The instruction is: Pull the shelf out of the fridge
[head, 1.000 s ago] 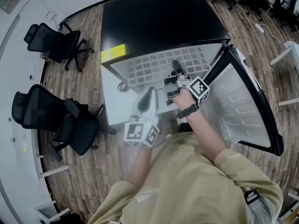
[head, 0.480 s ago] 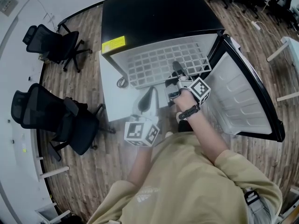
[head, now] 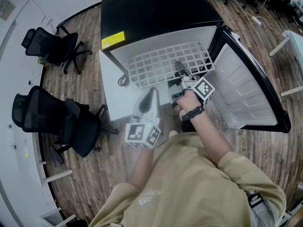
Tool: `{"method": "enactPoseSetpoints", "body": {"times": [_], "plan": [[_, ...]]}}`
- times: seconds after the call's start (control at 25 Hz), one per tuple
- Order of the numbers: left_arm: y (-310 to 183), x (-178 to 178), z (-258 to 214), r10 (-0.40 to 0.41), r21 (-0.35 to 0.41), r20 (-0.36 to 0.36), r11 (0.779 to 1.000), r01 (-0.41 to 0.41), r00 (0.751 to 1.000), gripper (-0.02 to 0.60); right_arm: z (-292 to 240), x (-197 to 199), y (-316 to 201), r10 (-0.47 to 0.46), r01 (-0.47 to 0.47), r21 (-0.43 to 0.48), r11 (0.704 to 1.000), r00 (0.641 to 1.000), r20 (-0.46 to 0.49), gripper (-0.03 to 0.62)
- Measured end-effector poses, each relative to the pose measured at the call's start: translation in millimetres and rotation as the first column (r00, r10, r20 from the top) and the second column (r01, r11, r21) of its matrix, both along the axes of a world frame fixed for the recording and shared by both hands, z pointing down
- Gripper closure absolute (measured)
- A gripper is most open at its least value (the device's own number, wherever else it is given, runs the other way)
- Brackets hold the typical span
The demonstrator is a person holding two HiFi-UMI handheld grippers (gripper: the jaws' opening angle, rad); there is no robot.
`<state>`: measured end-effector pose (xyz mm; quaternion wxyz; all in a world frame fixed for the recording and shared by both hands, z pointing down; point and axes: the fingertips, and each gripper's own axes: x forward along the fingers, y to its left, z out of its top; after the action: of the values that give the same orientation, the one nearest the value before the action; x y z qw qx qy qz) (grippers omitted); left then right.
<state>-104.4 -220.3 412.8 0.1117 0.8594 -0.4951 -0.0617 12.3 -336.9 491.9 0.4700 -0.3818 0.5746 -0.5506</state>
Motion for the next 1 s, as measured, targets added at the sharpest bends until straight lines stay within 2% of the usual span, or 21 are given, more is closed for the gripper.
{"method": "enactPoseSetpoints", "body": {"times": [0.28, 0.56, 0.8, 1.0], "plan": [[4, -2, 0, 0.010, -0.003, -0.001, 1.000, -0.010, 1.000, 0.580, -6, 0, 12, 0.000, 0.000, 0.001, 1.000, 1.000, 0.007, 0.563], [10, 2, -5, 0.030, 0.016, 0.022, 0.999, -0.030, 0.999, 0.581, 1, 5, 38, -0.001, 0.002, 0.007, 1.000, 0.999, -0.043, 0.568], [18, 1, -9, 0.032, 0.038, 0.039, 0.999, -0.034, 0.999, 0.580, 8, 16, 66, -0.019, 0.023, 0.017, 1.000, 0.981, -0.193, 0.566], [20, -7, 0, 0.011, 0.016, 0.038, 1.000, -0.012, 0.999, 0.580, -9, 28, 82, 0.023, 0.014, 0.096, 0.995, 0.927, -0.374, 0.566]]}}
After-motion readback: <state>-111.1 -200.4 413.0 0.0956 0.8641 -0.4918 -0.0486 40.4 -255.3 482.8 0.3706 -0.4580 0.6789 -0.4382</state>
